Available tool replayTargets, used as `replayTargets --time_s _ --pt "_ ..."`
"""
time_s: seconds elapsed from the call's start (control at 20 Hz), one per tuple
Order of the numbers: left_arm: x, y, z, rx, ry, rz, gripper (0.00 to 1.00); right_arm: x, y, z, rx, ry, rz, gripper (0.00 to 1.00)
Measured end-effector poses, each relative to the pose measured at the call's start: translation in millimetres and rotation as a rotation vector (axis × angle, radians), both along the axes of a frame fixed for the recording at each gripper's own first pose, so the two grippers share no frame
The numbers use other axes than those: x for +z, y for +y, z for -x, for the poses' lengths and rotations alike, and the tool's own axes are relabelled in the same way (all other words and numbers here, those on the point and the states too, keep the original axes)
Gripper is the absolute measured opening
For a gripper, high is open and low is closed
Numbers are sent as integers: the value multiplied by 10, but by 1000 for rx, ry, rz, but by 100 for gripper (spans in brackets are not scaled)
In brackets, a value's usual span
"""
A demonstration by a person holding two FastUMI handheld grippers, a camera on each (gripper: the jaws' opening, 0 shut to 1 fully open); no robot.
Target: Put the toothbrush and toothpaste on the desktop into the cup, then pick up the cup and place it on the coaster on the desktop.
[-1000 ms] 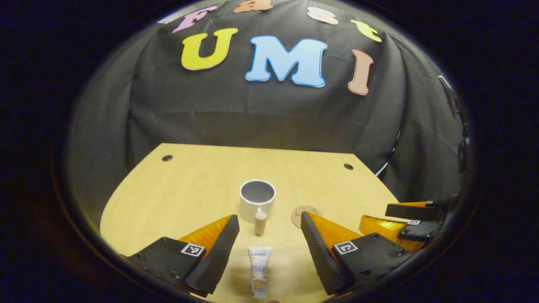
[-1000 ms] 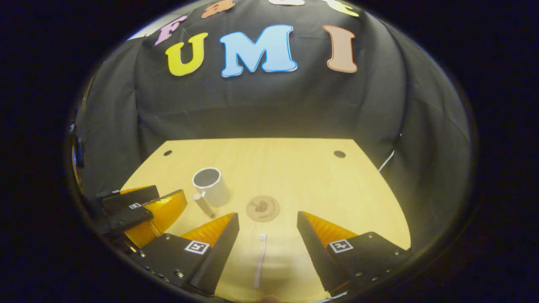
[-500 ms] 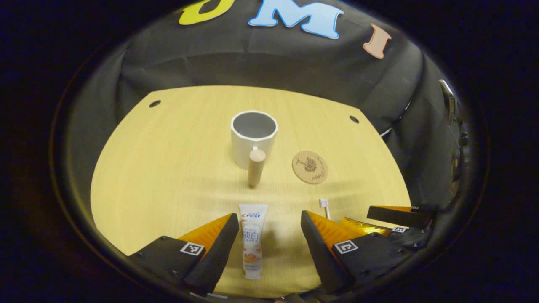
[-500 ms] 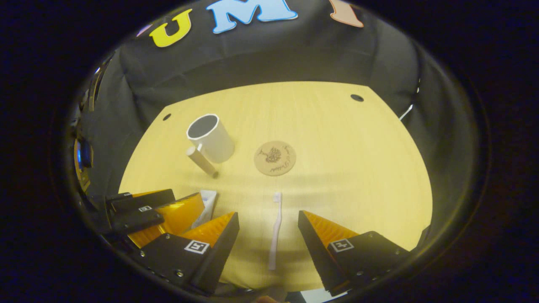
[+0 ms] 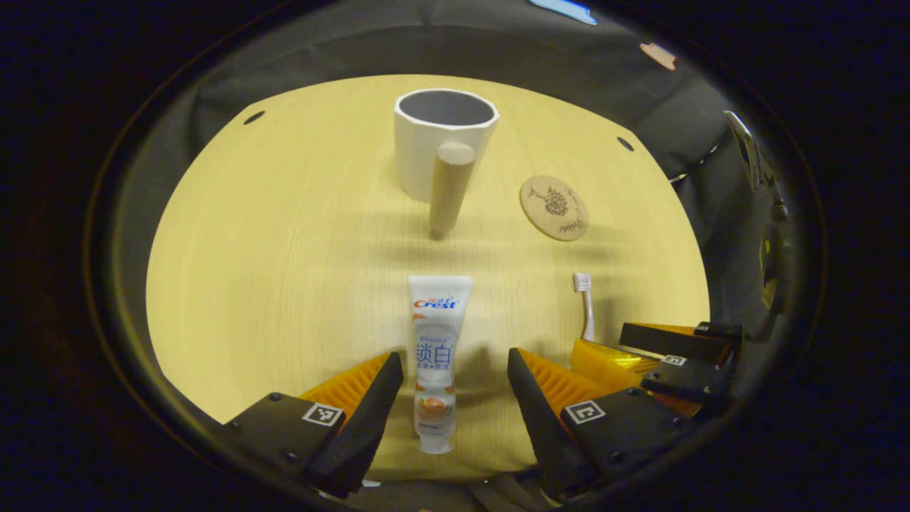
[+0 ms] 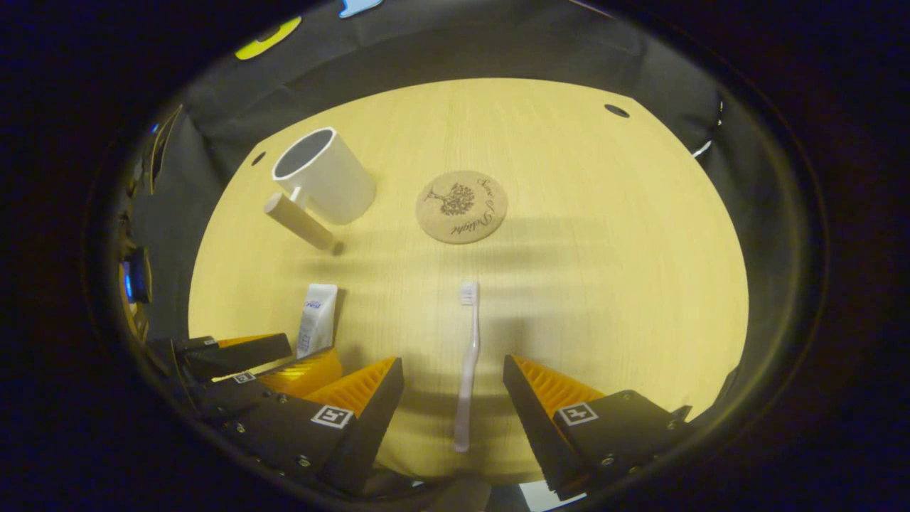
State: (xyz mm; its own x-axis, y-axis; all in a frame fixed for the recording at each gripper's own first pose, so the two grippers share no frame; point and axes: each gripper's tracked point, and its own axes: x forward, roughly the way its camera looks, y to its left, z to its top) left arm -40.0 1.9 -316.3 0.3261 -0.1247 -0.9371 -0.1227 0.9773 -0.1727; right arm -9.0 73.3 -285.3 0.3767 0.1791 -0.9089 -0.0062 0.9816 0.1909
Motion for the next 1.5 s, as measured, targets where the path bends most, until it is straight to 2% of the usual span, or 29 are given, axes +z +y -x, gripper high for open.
replayTargets --time_s 0.1,0.15,0.2,0.25,0.3,0.4,0.45,0.5,0.55,0.6,0.65,0.7,0.75,0.8,1.0,1.05,1.15,1.2,1.25,1.3,1.45,1.5 --pt "-91 15 -2 14 32 11 94 -91 19 -11 6 32 5 88" --pt "-134 15 -12 16 44 14 99 -139 33 -12 11 44 7 88" --pt "-151 27 -16 18 50 13 92 -169 26 -14 13 56 16 88" --pt "-179 31 -28 19 56 14 92 -199 38 -11 15 66 18 86" --pt "-194 35 -32 20 66 12 86 -220 46 -12 18 78 18 85" --pt "-198 64 -57 13 65 0 89 -263 43 -11 16 95 27 83" --pt "-201 62 -69 8 63 -3 86 -273 35 -20 16 94 35 77" --pt "-206 74 -69 1 68 -13 83 -274 22 -42 13 90 46 77" --pt "-198 73 -73 -2 68 -12 79 -287 -4 -35 10 94 62 70" --pt "-207 79 -72 -3 67 -15 72 -290 -13 -25 18 99 67 63" --pt "-213 94 -90 -3 65 -22 63 -298 -15 -12 27 100 73 62" --pt "-209 97 -95 -1 65 -22 58 -320 -74 -6 29 102 107 60" --pt "-226 119 -106 -1 60 -27 62 -305 -110 8 7 104 117 43" --pt "-216 122 -102 5 61 -27 52 -324 -107 20 5 111 111 26" --pt "-227 142 -102 6 53 -36 43 -269 -163 22 5 96 95 23" --pt "-235 137 -111 11 46 -38 41 -392 -124 36 5 114 82 12" --pt "-222 135 -107 -1 43 -39 37 -311 -138 43 9 99 60 14" --pt "-211 149 -101 -4 42 -44 36 -308 -116 57 -18 95 37 14" --pt "-215 141 -101 3 39 -40 36 -321 -127 37 -16 91 19 7" --pt "-213 134 -107 -6 30 -36 31 -312 -140 38 -12 97 2 8" --pt "-208 133 -121 -2 1 -20 31 -318 -135 39 -9 64 -30 8" --pt "-191 143 -121 2 -8 -13 24 -305 -135 40 -2 51 -37 7"
